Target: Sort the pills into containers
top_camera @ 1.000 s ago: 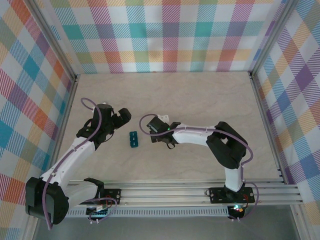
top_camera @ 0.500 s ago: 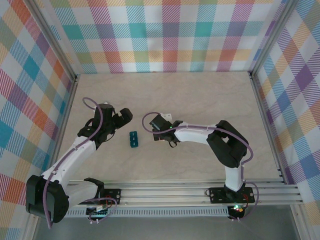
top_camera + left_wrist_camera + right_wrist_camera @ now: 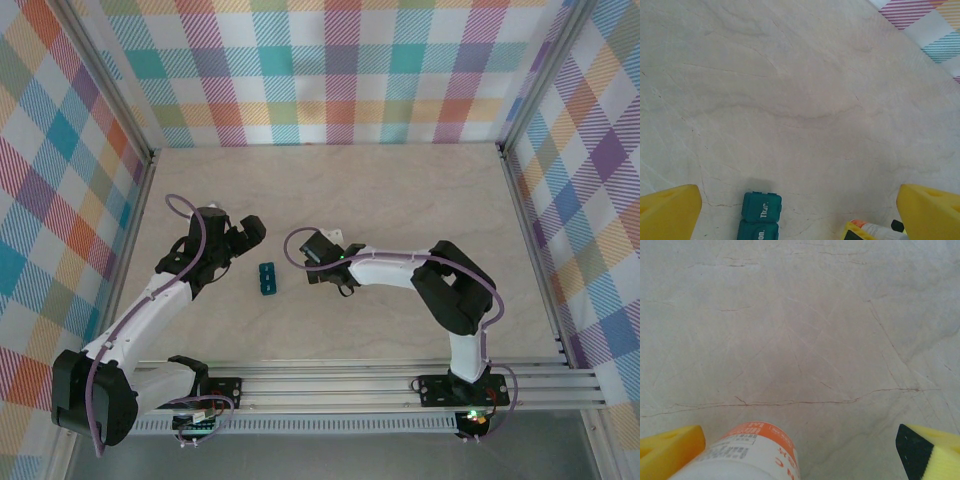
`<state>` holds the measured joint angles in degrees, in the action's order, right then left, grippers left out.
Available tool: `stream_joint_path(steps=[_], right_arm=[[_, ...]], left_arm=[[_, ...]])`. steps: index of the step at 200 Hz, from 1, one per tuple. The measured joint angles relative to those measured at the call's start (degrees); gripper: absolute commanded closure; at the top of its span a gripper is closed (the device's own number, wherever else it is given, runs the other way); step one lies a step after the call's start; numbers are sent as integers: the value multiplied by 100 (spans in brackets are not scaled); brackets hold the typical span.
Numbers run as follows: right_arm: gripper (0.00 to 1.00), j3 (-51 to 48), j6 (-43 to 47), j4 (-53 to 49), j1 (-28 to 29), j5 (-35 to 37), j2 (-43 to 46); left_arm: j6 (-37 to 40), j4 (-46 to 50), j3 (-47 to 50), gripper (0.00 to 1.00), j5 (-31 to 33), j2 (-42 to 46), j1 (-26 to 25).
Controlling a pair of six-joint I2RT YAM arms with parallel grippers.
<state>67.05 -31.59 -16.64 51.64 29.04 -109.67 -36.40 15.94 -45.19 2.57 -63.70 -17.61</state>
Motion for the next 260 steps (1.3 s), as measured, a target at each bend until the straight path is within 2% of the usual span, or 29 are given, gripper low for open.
stream_joint_path(steps=[100, 185, 219, 260], right_arm=[[1, -595, 302, 68, -302, 52, 479], [1, -1113, 640, -219, -835, 26, 1123], [1, -977, 732, -533, -833, -304, 1891], [1, -190, 750, -861, -822, -1005, 2586]], left_arm=[[2, 0, 0, 0, 0, 0, -55], [2, 0, 0, 0, 2, 2, -74], [0, -33, 0, 0, 2, -37, -74], [-4, -144, 0, 0, 7, -304, -76]])
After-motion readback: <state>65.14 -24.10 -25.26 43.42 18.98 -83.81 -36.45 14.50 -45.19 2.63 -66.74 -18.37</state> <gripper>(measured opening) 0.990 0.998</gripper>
